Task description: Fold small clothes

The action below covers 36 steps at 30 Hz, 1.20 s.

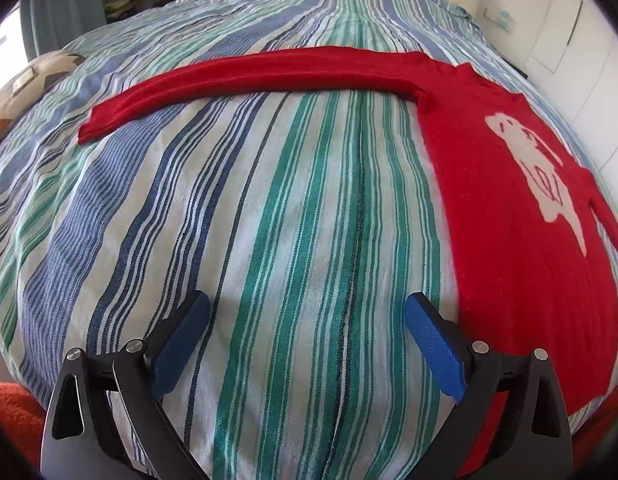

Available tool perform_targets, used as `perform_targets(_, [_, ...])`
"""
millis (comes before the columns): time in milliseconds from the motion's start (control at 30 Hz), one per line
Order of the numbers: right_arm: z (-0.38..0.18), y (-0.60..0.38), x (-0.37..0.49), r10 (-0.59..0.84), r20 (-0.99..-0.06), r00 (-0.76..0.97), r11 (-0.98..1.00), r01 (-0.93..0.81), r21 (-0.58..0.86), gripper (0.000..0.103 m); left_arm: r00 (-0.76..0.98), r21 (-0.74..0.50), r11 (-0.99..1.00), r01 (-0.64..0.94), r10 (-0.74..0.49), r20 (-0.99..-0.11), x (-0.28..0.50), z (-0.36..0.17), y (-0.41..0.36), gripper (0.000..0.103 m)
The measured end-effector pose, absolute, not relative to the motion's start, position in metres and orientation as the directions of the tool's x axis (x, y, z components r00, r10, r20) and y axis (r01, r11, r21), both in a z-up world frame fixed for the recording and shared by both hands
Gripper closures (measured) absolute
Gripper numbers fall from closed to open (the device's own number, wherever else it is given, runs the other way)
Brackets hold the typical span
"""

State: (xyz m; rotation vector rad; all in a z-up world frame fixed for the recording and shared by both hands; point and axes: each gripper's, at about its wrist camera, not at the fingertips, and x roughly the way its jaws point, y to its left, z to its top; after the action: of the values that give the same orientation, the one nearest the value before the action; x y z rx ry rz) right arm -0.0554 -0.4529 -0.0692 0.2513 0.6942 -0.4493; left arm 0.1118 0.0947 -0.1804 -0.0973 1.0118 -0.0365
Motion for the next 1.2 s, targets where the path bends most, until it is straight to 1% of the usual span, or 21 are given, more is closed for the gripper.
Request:
perform_targets(333, [-0.072, -0.4522, -0.0544, -0.312, -0.673, 0.671, 0.873, 0.482, 0.076, 0.03, 0.531, -0.09, 0.996, -0.016, -0.068, -0.844, 0.1118, -0.182, 0.0957, 0.001])
perform_targets(1200, [-0.0756, -0.4522, -0.0533, -0.309, -0.68, 0.665, 0.87, 0.487, 0.08, 0.03, 0.535, -0.069, 0.998, -0.01, -0.053, -0.843, 0.109, -0.1828, 0.0944, 0.001])
